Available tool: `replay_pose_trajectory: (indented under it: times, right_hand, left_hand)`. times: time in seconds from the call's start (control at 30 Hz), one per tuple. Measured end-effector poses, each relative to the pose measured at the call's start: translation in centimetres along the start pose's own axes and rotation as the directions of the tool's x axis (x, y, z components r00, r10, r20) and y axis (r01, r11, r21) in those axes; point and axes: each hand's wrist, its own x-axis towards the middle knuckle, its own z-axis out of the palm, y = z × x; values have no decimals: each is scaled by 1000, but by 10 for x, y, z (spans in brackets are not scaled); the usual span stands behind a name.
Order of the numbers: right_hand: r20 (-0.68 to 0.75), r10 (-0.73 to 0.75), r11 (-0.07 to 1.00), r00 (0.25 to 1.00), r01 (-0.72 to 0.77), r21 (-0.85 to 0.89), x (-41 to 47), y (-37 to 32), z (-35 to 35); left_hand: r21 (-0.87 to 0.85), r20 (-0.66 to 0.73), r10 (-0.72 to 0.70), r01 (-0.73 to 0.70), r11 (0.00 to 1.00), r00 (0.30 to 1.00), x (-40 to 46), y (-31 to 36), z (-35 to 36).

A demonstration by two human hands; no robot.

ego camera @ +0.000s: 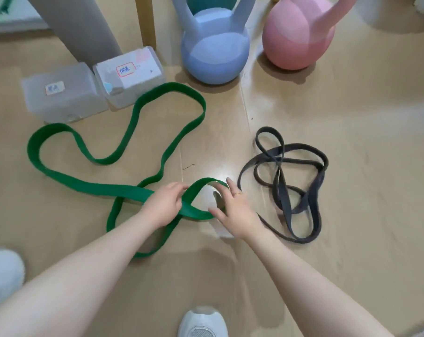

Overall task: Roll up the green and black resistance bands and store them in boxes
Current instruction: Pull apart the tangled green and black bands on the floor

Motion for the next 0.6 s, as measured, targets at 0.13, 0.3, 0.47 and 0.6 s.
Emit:
replay_pose_trajectory:
  times: [0.13, 0.3, 0.47, 0.6]
  right_hand:
    - [50, -33, 989, 998, 40, -141, 24, -22, 23]
    - [165, -106, 887, 981, 169, -430, 29, -34, 27]
    - [245, -44, 869, 968, 158, -468, 12, -45, 35]
    - [717, -62, 993, 695, 118, -29, -18, -72, 61]
  left_hand:
    - [365, 177, -7, -59, 929, 984, -29, -44, -2]
    - [551, 172, -56, -49, 833, 984, -50, -67, 1]
    - [565, 200, 20, -132, 814, 979, -68, -94, -6]
    - [576, 238, 47, -180, 798, 970, -93, -128, -17]
